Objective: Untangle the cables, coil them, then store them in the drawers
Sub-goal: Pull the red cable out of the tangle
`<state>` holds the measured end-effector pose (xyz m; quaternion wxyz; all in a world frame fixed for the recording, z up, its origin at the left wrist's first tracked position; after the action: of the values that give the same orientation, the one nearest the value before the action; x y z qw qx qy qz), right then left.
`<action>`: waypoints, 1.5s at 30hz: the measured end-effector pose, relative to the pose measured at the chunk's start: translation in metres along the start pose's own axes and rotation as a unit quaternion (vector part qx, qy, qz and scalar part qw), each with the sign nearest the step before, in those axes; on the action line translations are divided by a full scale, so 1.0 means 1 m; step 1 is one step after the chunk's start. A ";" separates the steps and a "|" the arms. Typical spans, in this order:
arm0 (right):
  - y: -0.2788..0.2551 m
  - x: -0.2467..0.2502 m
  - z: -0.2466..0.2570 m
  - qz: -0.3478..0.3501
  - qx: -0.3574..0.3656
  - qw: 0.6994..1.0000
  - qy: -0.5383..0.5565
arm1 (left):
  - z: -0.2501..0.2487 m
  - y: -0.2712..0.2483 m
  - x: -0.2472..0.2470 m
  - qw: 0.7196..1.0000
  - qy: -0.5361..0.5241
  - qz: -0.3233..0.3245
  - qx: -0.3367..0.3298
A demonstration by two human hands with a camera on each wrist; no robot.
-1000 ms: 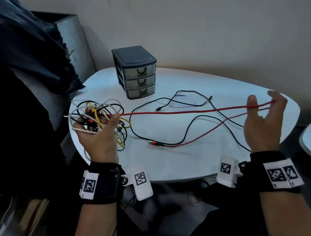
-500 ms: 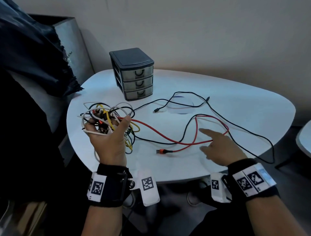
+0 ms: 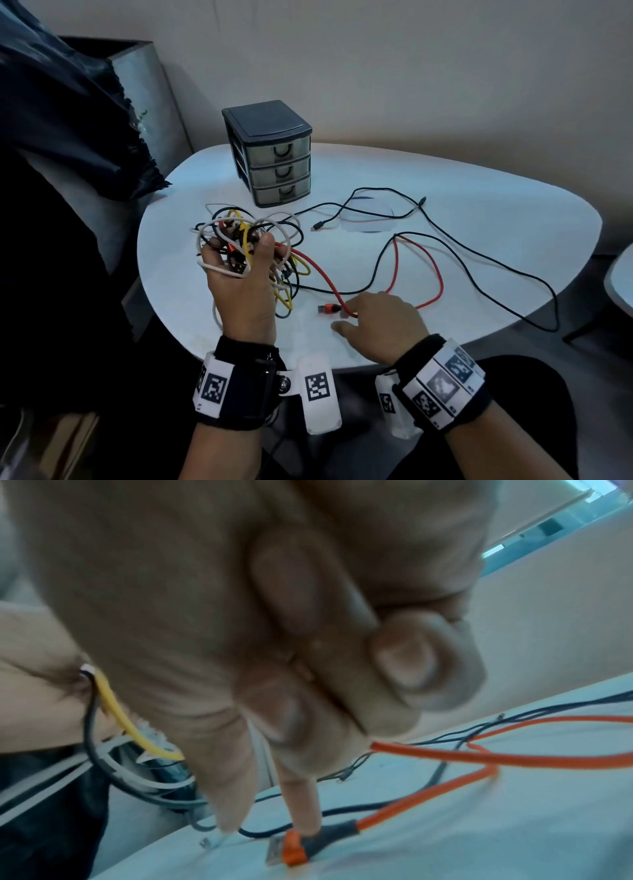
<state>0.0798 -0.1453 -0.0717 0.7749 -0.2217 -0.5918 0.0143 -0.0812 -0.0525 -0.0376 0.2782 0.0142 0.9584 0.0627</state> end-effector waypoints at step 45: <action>-0.008 0.035 0.016 -0.141 0.159 0.854 0.474 | 0.027 -0.013 0.000 0.965 -0.127 0.082 0.213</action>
<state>0.0742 -0.1368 -0.0335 0.9799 0.0109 -0.1674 -0.1082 -0.0665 -0.0628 -0.0620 0.3822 0.1598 0.9019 -0.1227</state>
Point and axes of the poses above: each hand's wrist, its own y-axis towards the middle knuckle, its own x-axis out of the back of the hand, z = x × y, the point moved 7 cm from there along y, towards the middle knuckle, and after that the axes turned 6 degrees about z, right-handed, at the moved point
